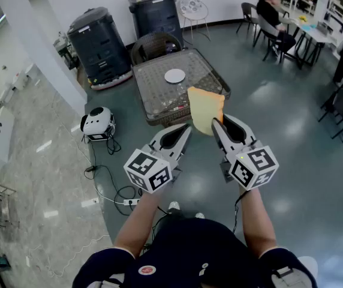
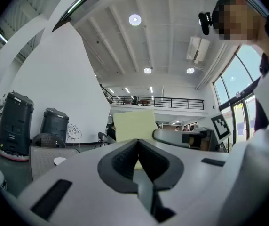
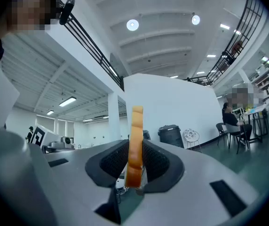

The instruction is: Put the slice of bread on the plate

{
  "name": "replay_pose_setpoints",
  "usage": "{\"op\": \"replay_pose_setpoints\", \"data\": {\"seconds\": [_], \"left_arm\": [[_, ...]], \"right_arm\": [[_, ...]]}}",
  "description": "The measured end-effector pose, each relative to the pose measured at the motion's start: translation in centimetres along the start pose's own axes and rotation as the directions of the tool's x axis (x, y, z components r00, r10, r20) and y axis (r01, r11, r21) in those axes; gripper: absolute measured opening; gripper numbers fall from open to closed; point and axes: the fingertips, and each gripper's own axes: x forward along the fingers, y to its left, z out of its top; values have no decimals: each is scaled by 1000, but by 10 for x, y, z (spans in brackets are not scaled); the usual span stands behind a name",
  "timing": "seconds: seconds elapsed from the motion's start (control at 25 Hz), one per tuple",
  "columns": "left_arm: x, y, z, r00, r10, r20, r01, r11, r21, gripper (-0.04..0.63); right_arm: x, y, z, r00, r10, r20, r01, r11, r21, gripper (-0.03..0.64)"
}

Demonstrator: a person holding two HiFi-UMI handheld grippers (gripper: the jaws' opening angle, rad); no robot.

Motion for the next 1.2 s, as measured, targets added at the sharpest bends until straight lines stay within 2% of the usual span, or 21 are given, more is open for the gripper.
{"op": "replay_pose_setpoints", "data": {"seconds": [0.76,1.2], "left_arm": [[25,7,-11,1000,25,-2,-25,1000,-4,6],[51,66,-25,999,50,-12,-50,998,-32,6]], "right_arm": [[6,-26,-2,999,39,14,-40,999,6,92],[59,-56,-19,999,48,-19,-48,999,9,92]]}}
